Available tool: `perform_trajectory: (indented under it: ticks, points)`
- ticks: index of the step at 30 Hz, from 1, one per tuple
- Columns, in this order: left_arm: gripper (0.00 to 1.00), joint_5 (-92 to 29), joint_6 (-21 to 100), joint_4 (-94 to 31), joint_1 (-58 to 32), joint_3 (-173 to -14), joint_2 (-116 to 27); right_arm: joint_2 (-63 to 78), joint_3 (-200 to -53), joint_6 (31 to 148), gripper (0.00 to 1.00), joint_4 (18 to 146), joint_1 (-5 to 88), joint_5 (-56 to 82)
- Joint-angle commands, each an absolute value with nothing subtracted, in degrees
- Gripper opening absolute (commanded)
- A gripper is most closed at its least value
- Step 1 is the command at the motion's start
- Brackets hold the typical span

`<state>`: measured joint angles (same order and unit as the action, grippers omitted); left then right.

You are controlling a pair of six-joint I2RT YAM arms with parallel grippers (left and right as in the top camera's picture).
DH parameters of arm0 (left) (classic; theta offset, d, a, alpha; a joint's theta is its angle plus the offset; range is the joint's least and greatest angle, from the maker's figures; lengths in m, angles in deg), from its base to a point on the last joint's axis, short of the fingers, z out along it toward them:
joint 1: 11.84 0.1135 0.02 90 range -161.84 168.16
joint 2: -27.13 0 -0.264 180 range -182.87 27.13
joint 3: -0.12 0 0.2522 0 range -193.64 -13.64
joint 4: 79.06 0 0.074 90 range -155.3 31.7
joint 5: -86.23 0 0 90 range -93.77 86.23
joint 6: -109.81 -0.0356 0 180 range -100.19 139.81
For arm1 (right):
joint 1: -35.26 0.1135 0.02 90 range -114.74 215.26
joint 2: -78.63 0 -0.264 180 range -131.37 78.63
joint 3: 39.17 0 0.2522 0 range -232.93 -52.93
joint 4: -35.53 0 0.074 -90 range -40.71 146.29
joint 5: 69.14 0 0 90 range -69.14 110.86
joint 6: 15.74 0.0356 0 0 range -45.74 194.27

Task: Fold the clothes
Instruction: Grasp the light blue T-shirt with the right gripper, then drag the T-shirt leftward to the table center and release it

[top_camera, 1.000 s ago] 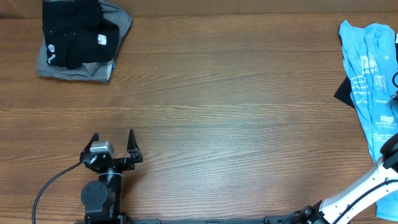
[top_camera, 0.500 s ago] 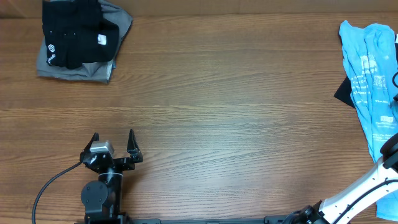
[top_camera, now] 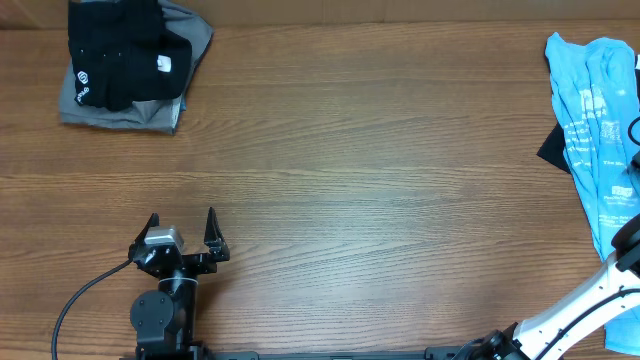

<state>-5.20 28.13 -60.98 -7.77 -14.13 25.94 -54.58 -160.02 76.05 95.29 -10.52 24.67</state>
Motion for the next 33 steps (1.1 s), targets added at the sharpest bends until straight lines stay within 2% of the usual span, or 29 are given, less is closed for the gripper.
perform_trajectory:
  ticks: [1,7,10,20,26,33]
  points:
    - [1.00,-5.0,26.6,-60.9,-8.1,-13.9,26.0,-54.2,-159.4,76.4,0.40,95.2,-11.1,24.5]
    - [1.00,-5.0,26.6,-60.9,-8.1,-13.9,26.0,-54.2,-159.4,76.6,0.12,95.2,-11.1,24.5]
    - [1.00,-5.0,26.6,-60.9,-8.1,-13.9,26.0,-54.2,-159.4,78.8,0.04,95.1,-11.1,24.6]
    - [1.00,-5.0,26.6,-60.9,-8.1,-13.9,26.0,-50.8,-162.6,82.1,0.04,96.9,-10.8,23.9]
    - [1.00,-5.0,26.6,-60.9,-8.1,-13.9,26.0,-44.8,-162.8,87.0,0.04,96.0,-9.3,6.2]
    - [1.00,-5.0,26.6,-60.9,-8.1,-13.9,26.0,-41.3,-162.8,87.8,0.04,96.4,-2.1,3.3]
